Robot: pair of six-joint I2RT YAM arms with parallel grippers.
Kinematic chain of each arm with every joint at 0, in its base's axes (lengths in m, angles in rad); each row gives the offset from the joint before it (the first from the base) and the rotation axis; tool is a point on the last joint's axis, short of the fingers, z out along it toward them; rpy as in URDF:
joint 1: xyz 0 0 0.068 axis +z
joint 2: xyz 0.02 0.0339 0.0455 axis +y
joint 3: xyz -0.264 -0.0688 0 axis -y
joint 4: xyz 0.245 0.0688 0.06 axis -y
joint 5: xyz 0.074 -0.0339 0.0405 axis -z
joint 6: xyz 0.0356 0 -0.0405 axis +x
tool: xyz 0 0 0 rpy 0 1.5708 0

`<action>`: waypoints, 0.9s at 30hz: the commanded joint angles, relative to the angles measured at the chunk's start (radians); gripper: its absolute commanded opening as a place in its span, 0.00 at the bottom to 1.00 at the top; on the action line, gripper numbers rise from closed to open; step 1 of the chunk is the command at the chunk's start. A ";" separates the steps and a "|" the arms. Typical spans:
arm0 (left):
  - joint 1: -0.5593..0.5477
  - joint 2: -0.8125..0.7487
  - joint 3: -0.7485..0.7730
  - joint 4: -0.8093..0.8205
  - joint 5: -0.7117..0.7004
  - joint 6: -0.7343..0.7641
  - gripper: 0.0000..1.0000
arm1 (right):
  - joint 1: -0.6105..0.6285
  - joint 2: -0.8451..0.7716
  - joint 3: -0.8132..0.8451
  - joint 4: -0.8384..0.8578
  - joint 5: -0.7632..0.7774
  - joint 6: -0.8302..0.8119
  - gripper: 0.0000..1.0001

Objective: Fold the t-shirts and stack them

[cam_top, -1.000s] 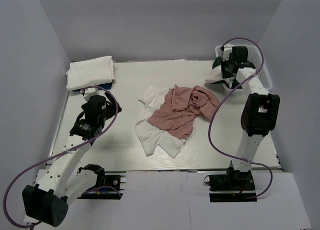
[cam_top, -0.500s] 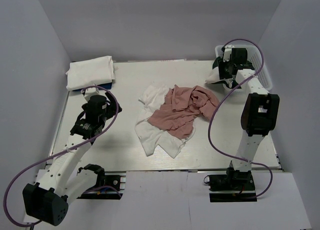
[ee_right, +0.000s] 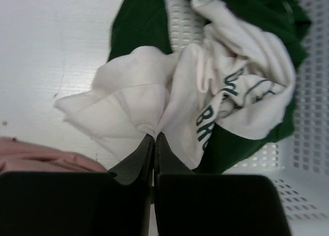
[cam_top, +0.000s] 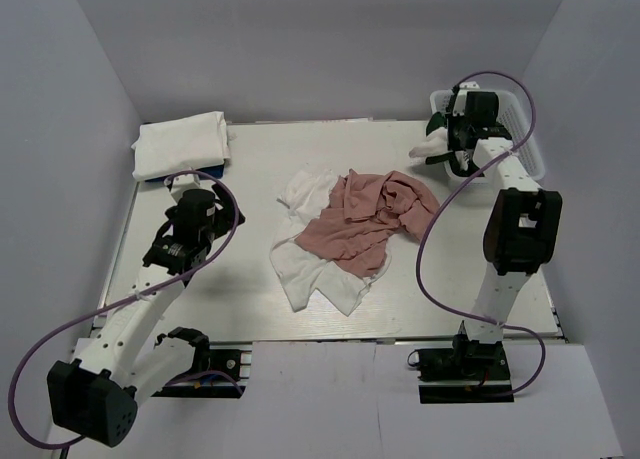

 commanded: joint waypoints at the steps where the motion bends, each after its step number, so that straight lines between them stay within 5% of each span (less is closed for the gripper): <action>1: -0.003 0.004 0.013 0.002 0.004 -0.005 0.99 | -0.014 -0.079 0.004 0.124 0.170 0.095 0.00; 4: -0.003 0.013 0.013 0.002 0.004 -0.005 0.99 | -0.043 -0.059 0.047 0.132 0.352 0.195 0.00; 14: -0.003 0.033 0.023 0.005 0.014 0.005 0.99 | -0.115 0.208 0.285 -0.088 0.549 0.312 0.00; 16: -0.003 0.033 0.023 0.014 0.014 0.014 0.99 | -0.118 0.231 0.312 -0.141 0.506 0.338 0.17; 17: -0.003 0.033 0.023 0.015 0.023 0.014 0.99 | -0.121 0.223 0.314 -0.157 0.400 0.338 0.40; 20: -0.003 0.033 0.044 0.015 0.032 0.023 0.99 | -0.109 0.150 0.283 -0.143 0.266 0.306 0.70; 24: -0.003 0.013 0.021 0.033 0.053 0.023 0.99 | -0.080 -0.040 0.199 -0.082 0.138 0.251 0.90; 27: -0.003 0.013 0.012 0.042 0.067 0.023 0.99 | -0.032 -0.194 0.066 0.007 0.043 0.139 0.90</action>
